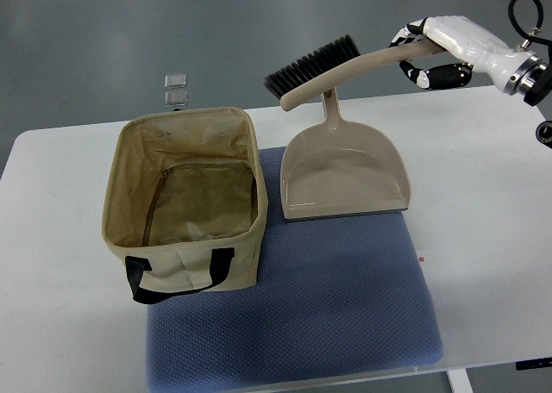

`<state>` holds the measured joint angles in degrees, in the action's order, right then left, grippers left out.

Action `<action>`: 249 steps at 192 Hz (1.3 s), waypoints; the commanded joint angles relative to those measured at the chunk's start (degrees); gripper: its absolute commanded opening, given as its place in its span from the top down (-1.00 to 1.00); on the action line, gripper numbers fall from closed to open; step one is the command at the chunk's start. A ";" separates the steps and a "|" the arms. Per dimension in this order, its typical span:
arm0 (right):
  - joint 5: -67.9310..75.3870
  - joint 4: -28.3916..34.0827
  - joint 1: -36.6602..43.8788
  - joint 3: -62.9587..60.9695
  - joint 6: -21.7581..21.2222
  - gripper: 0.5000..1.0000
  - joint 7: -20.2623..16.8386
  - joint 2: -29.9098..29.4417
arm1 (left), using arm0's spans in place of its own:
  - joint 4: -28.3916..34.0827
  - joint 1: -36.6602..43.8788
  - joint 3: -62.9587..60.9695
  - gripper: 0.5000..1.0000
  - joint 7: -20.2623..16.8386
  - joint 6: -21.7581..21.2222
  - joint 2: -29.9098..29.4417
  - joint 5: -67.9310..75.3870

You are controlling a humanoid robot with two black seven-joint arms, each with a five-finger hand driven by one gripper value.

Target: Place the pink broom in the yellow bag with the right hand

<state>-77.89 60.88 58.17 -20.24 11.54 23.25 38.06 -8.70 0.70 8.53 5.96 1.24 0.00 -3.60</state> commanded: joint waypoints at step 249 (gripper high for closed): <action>25.59 2.05 -11.06 -15.44 -1.78 -0.61 -2.69 -11.34 | 0.00 0.00 0.00 -1.00 0.01 0.08 0.00 0.00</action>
<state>-62.51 63.30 50.95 -30.65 10.66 22.01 26.53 -8.70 0.71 8.53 5.98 1.27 0.00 -3.60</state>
